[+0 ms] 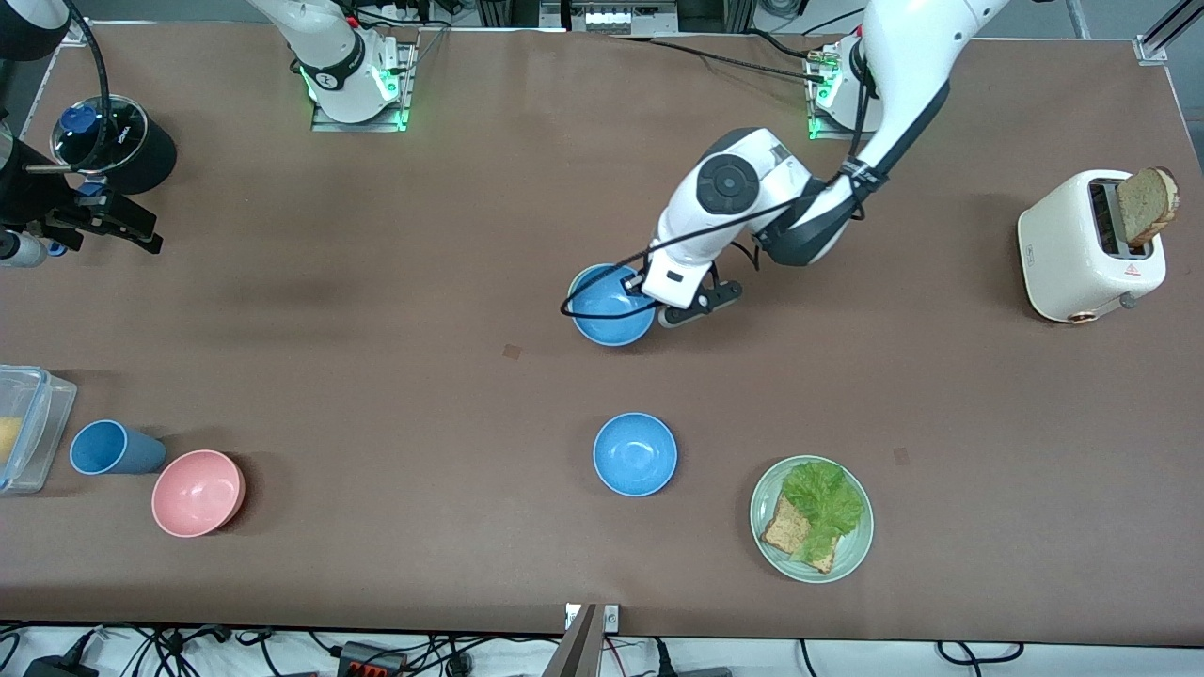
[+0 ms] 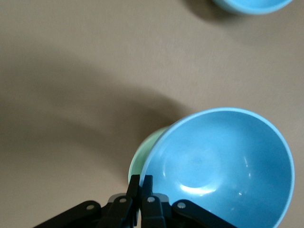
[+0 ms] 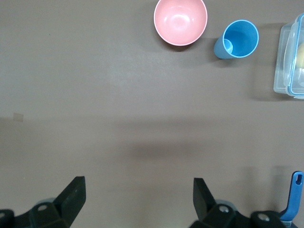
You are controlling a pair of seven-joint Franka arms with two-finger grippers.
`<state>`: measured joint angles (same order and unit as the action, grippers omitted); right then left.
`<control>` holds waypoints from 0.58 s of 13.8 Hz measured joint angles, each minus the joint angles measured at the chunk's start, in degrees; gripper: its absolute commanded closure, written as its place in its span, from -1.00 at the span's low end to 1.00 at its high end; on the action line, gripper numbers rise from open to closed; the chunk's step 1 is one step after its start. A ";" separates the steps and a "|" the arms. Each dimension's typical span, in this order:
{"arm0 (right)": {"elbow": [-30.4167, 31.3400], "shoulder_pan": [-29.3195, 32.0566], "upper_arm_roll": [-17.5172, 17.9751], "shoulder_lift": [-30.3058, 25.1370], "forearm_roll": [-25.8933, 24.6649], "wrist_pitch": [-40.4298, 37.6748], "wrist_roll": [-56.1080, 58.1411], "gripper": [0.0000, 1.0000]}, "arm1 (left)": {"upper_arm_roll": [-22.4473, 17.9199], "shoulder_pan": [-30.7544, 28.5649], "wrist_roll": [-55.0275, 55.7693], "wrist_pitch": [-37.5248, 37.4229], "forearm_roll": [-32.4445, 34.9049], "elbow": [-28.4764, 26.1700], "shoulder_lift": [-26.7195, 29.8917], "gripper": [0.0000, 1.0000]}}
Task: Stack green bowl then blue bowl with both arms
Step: 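Carry the blue bowl with the left gripper over the green bowl, then lower the blue bowl into the green bowl and open the left gripper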
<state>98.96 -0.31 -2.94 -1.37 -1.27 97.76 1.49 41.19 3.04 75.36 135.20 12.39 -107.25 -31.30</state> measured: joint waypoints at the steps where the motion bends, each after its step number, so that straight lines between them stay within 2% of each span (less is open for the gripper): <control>1: 0.00 0.00 0.02 0.00 0.00 0.00 0.00 -1.00 | 0.01 0.82 1.40 0.05 1.29 -0.37 0.02 1.00; 8: 0.00 0.09 0.02 0.14 0.00 0.00 0.00 -1.00 | -0.05 1.67 2.70 0.06 3.73 -2.41 -0.01 0.96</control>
<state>98.96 -0.21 -2.92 -1.23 -1.27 97.76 1.49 41.14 4.71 78.06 135.26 16.12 -109.67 -31.31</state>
